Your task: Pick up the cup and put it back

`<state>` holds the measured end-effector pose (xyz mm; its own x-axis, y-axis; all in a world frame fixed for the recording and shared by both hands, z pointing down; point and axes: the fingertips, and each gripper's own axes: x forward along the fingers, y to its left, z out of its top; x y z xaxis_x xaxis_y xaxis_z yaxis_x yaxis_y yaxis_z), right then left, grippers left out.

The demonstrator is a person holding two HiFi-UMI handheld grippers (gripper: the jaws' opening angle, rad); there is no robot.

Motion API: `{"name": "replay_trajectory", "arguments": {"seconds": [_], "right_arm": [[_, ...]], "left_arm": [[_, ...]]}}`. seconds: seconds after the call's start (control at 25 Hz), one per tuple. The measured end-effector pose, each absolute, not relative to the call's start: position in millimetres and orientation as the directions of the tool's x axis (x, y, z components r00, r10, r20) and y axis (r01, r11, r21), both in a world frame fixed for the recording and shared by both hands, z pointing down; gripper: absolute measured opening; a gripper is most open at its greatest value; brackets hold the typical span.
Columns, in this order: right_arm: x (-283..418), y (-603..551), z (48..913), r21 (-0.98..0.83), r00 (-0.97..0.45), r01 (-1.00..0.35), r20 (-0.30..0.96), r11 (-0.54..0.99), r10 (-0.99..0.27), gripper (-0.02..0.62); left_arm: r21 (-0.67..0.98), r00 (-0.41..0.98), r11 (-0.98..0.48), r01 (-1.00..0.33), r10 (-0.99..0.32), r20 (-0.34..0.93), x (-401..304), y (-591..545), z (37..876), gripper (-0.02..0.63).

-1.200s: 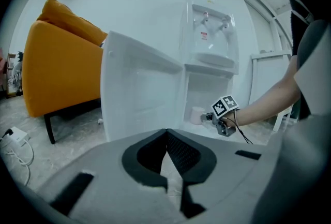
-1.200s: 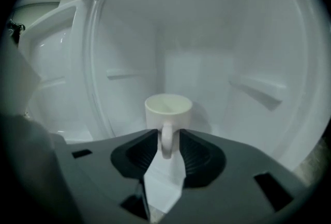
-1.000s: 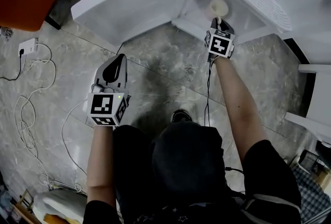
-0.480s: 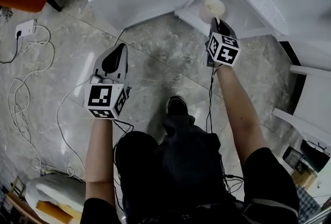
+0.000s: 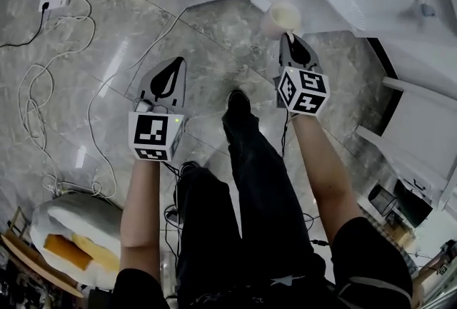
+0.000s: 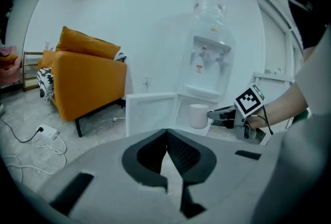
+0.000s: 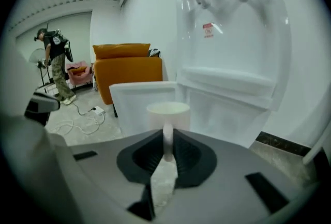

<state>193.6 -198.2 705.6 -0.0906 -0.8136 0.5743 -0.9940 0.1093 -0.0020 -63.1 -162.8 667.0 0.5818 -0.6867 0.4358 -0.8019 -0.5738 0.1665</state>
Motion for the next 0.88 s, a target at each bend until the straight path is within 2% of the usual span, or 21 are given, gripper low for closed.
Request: {"name": "replay_trajectory", "arguments": {"seconds": [0.28, 0.88], "right_arm": [[167, -138, 584, -0.091, -0.124, -0.992, 0.520, 0.090, -0.845, 0.043], [123, 9, 297, -0.054, -0.107, -0.994, 0.368, 0.093, -0.924, 0.043]], "left_arm": [[0.196, 0.603, -0.579, -0.791, -0.689, 0.402, -67, -115, 555, 0.009], [0.160, 0.692, -0.685, -0.710, -0.639, 0.336, -119, 17, 313, 0.009]]}}
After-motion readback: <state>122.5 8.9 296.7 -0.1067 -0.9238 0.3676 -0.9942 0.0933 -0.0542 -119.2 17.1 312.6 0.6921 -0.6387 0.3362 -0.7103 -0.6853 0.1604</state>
